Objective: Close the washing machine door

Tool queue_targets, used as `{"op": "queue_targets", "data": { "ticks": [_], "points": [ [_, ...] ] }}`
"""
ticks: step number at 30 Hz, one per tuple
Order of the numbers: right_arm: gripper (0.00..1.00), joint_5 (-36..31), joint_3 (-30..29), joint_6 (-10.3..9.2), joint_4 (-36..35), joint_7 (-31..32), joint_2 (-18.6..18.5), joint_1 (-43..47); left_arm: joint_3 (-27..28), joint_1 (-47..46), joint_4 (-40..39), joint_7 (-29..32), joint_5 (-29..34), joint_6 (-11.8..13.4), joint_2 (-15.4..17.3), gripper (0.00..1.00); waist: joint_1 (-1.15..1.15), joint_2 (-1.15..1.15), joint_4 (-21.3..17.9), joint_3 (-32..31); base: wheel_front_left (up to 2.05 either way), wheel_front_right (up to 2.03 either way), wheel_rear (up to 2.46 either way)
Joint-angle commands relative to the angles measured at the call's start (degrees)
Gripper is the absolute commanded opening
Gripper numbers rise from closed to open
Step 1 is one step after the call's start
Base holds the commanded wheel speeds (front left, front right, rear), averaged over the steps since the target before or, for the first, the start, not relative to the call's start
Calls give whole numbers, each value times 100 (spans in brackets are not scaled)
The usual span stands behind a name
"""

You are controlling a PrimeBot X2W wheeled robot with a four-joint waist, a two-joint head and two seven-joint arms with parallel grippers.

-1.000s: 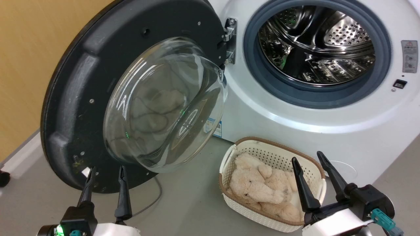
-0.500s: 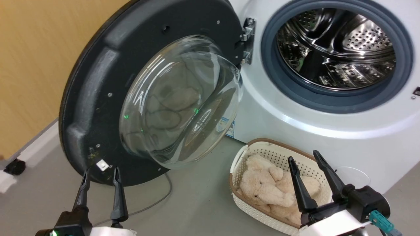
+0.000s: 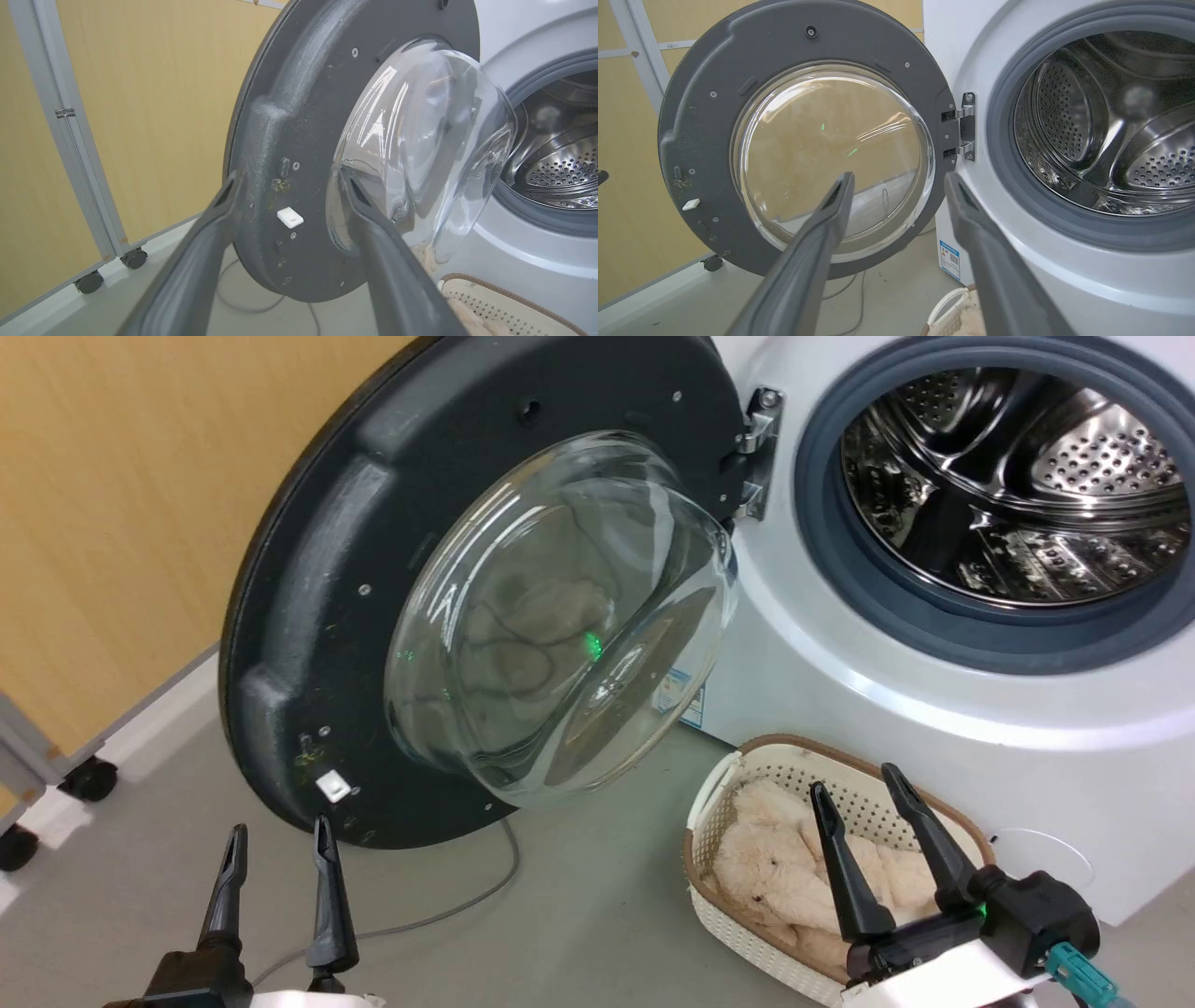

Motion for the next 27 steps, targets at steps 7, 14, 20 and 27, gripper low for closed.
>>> {"op": "queue_targets", "data": {
  "ticks": [7, 14, 20, 27],
  "points": [
    [100, 90, 87, 5, 13, -104, 9, -26, -3, 100, -36, -101, 4, 32, 1, 100, 0, 0, 130, -1, 0, 0, 0],
    [100, 81, 83, 5, 13, -104, 9, 8, 3, 72, -64, -101, -61, -50, 1, 0, 0, 0, 126, -9, 0, 0, 0],
    [100, 60, 32, 5, -21, -104, 8, 49, 270, -100, -297, -101, 25, -219, 91, 0, 0, 0, 123, 13, 0, 0, 0],
    [100, -22, -147, 5, -114, -104, 2, 126, 660, -708, -348, -101, 78, -549, 475, 0, 0, 0, 107, 136, 0, 0, 0]
  ]
}}
